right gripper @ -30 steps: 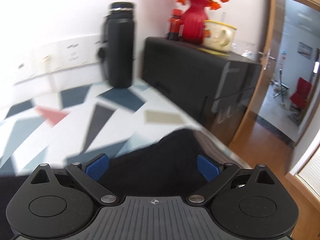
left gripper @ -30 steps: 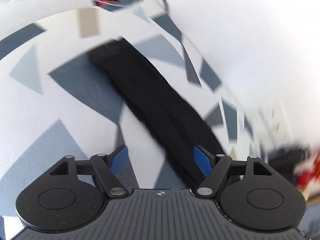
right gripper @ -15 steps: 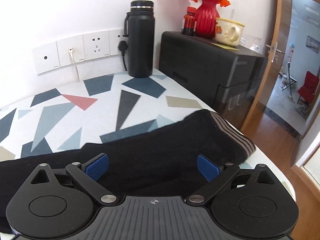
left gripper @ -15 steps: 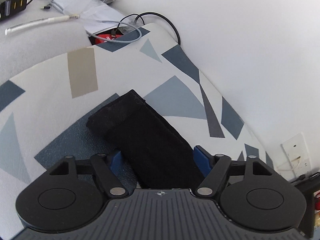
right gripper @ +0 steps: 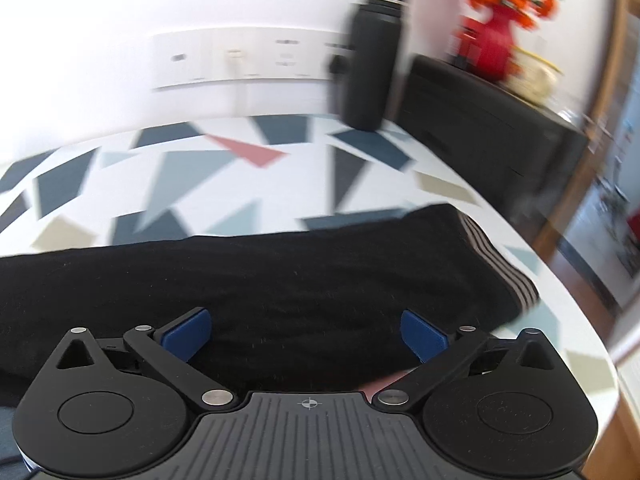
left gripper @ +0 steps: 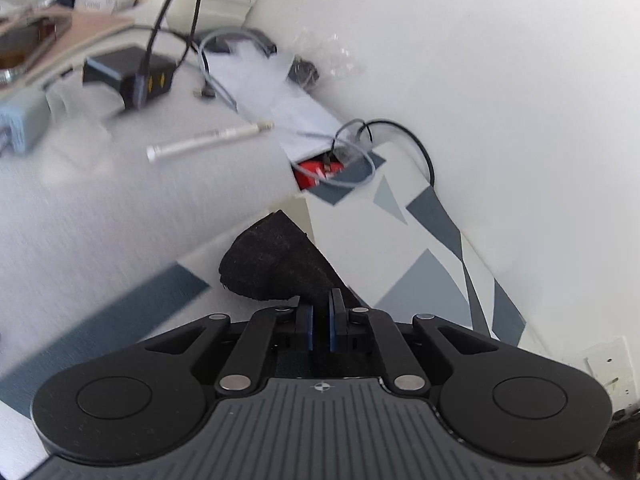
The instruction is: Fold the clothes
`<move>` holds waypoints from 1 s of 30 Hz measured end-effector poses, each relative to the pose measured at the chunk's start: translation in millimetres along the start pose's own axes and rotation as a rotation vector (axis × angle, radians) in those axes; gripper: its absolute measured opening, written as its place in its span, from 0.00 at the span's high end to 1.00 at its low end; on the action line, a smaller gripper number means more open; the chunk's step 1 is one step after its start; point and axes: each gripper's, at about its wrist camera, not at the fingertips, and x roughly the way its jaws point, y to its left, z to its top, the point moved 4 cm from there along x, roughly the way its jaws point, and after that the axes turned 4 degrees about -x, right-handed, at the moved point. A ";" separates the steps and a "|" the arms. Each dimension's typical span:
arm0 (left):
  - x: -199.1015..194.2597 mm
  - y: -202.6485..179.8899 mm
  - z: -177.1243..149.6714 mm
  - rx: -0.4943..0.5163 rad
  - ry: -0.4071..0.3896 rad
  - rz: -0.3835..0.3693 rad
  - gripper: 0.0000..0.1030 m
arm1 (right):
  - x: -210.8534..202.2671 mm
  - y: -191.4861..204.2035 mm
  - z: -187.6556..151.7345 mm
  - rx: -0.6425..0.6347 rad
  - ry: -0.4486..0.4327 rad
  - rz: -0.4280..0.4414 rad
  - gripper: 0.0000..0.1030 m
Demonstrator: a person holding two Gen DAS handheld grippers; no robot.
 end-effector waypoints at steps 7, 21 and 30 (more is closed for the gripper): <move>-34.8 -71.5 -27.6 0.317 0.010 -0.158 0.93 | -0.5 -17.8 1.7 0.113 0.004 -0.021 0.01; -29.6 -225.3 -294.3 1.030 0.489 -0.600 0.58 | -13.2 -99.6 -41.8 0.369 0.035 -0.145 0.01; -61.5 -194.8 -205.8 0.964 0.288 -0.542 0.26 | -19.5 -77.6 -31.9 0.303 0.018 -0.072 0.01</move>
